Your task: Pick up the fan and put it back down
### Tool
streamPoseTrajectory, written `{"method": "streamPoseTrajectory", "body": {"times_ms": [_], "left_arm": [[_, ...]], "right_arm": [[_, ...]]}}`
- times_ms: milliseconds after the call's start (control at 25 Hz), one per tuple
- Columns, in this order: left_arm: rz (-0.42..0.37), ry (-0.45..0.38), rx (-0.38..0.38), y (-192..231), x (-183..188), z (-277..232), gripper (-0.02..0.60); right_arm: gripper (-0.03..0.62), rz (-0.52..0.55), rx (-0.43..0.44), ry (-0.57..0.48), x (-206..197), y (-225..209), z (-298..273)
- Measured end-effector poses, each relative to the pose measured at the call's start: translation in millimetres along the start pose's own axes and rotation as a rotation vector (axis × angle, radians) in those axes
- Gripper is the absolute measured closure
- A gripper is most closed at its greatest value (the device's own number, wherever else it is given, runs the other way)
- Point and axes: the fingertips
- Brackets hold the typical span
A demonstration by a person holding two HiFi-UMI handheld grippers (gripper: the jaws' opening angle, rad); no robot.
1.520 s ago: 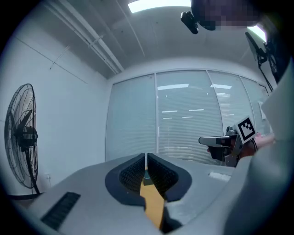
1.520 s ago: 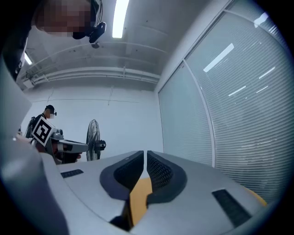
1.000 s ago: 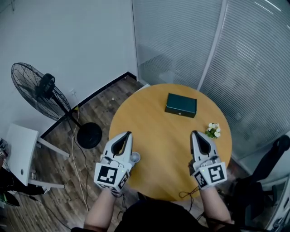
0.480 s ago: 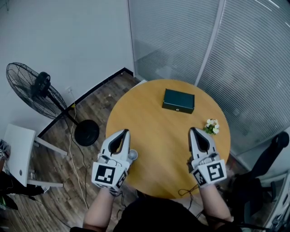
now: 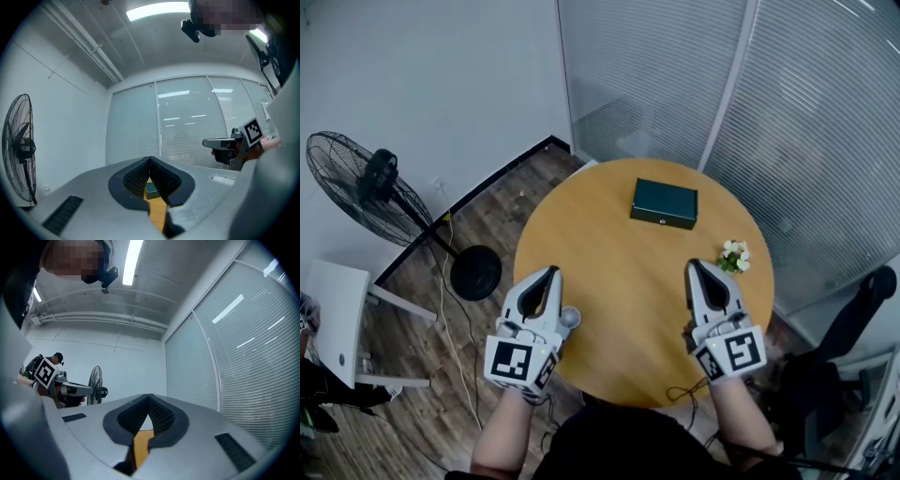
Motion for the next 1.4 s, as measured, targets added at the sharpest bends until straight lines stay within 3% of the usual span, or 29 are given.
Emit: {"method": "streamPoseTrajectory", "body": {"times_ms": [1400], "left_arm": [[0.011,0.027,0.006,2,-14,4,0.577]], "right_arm": [[0.591,-0.016,0.004,0.011,-8,5,4]]}}
Point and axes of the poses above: the fingertips, and each gripper's own axes: z backward along the fingers, y to its left, x out of its top, and after that the axes turned 14 degrees about x, right-handed
